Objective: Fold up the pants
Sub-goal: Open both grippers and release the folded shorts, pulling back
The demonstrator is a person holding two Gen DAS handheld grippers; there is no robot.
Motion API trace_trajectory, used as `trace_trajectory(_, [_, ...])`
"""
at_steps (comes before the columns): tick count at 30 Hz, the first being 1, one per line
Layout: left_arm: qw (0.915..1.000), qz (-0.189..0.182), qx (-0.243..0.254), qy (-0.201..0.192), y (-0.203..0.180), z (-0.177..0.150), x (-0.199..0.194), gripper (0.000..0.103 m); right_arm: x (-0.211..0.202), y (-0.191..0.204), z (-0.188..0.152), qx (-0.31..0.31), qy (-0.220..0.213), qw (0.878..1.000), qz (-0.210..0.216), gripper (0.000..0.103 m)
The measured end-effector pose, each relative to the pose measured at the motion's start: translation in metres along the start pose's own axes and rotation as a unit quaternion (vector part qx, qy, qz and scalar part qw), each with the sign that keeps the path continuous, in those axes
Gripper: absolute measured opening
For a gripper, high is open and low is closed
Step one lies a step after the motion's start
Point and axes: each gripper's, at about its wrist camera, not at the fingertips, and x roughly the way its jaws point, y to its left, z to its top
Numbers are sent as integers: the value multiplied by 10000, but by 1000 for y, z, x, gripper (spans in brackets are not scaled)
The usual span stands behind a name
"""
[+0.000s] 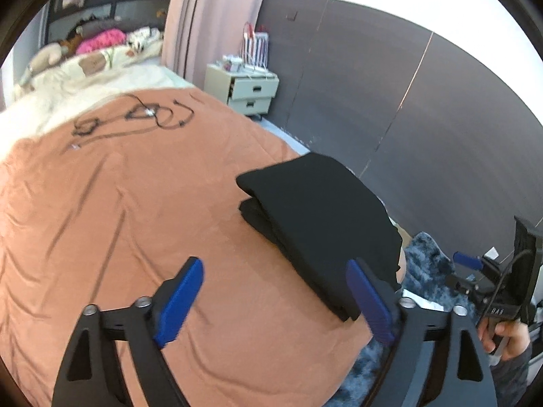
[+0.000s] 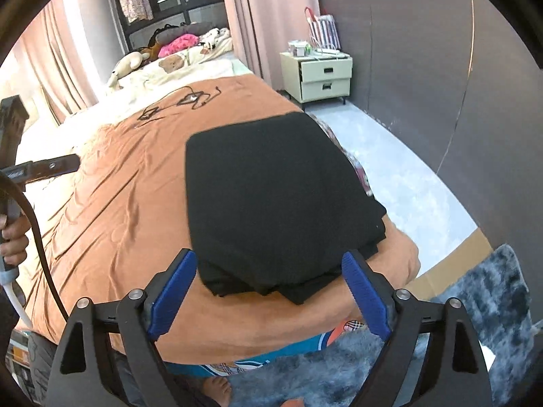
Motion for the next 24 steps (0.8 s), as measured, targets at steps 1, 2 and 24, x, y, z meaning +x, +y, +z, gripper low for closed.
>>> trace_trajectory(1, [10000,31,30,-55,1,-2,-8,96,-7,2,4,-19,-67,10000,-5,87])
trace_trajectory(2, [9999,53,48,-100,2,-4,-16,97,-8,11,0,-27,-92,10000,-13,89])
trace_trajectory(24, [9933,507,381,-966,15,-71,-146,102,-27,125,-86,-346,-642,9973,-64,103])
